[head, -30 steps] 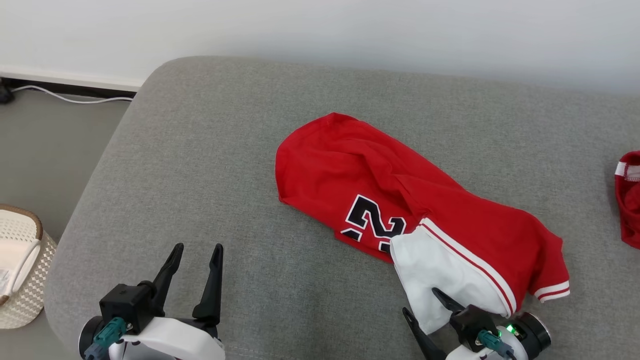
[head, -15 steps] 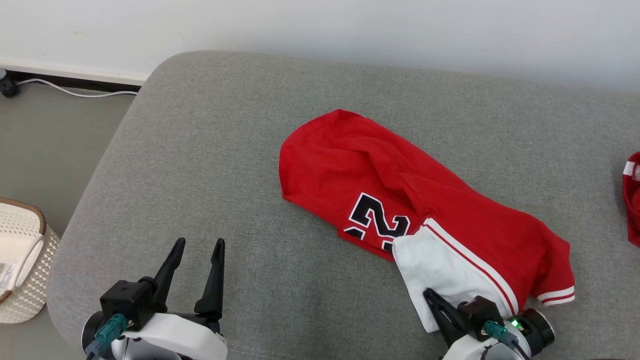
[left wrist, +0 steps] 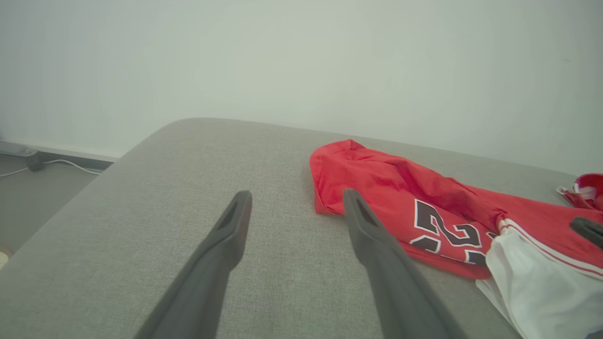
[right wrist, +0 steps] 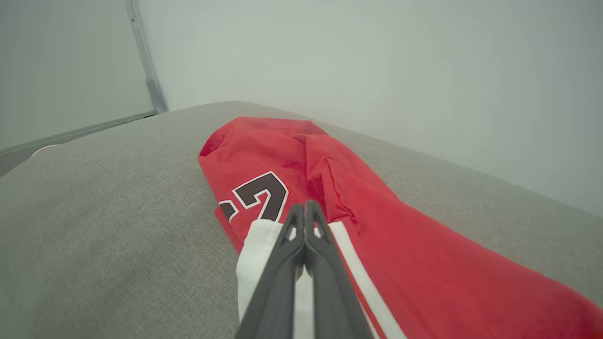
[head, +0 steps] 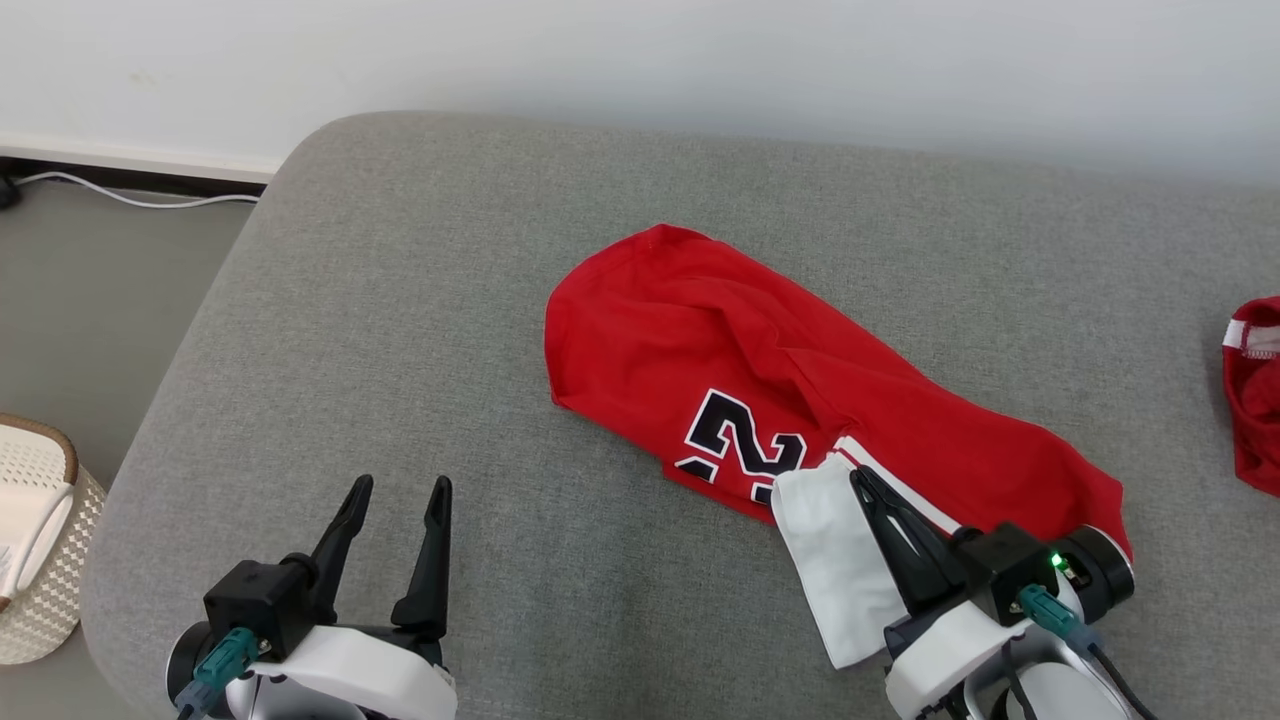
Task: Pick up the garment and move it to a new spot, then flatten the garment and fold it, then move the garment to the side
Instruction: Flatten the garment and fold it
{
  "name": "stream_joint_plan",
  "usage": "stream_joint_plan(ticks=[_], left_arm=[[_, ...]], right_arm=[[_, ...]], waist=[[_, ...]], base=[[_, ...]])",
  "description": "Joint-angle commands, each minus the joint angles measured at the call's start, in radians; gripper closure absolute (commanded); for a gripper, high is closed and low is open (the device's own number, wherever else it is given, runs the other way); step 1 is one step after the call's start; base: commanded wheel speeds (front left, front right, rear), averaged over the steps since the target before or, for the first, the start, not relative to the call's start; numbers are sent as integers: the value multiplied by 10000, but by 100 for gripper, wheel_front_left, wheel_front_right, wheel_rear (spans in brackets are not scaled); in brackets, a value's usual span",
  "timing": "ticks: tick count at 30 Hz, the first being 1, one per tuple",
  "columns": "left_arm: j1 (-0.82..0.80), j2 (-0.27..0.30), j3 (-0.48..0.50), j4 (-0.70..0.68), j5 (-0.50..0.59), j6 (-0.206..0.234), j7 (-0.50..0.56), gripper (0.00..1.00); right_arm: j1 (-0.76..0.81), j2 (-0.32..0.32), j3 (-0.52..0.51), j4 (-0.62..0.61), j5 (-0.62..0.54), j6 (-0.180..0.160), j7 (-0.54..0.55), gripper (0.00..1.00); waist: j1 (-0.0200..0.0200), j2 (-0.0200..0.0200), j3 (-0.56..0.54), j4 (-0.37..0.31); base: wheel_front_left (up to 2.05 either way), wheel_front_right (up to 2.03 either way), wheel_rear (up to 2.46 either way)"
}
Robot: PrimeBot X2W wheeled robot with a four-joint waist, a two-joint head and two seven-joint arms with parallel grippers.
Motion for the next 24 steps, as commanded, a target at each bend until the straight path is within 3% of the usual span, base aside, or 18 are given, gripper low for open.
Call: stream_joint_plan(ticks=[1,6,12,13,14,15,24], left_arm=[[-348,200,430,-170,94,-80,-104,0],[-411,181,387,-184,170,-98,-104,0],[-285,267,503,-219,182,21,-104,0],[-270,292,521,-227,187,36,-104,0],[-266,320,533,-244,195,46,-104,0],[-258,349,548,-264,203,59,-104,0],[-139,618,639,-417,212,195,2,0]], right_arm=[[-63,-36,202,-344,85,-2,-133,100],[31,-117,584,-570,124,-2,-52,100],[420,61,9,-1165,198,-2,-85,100],[538,113,-159,-1319,229,-2,-90,81],[649,144,-321,-1511,188,-2,-97,35],[783,187,-505,-1682,163,-2,-102,0],[1785,483,-1959,-3120,10,-2,-128,0]], waist=[[0,0,-22,-13],[0,0,-63,22],[0,0,-240,-181],[0,0,-266,-220],[0,0,-281,-267],[0,0,-302,-323],[0,0,-451,-833]], base=[[0,0,0],[0,0,0],[0,0,0],[0,0,0],[0,0,0],[0,0,0],[0,0,0]])
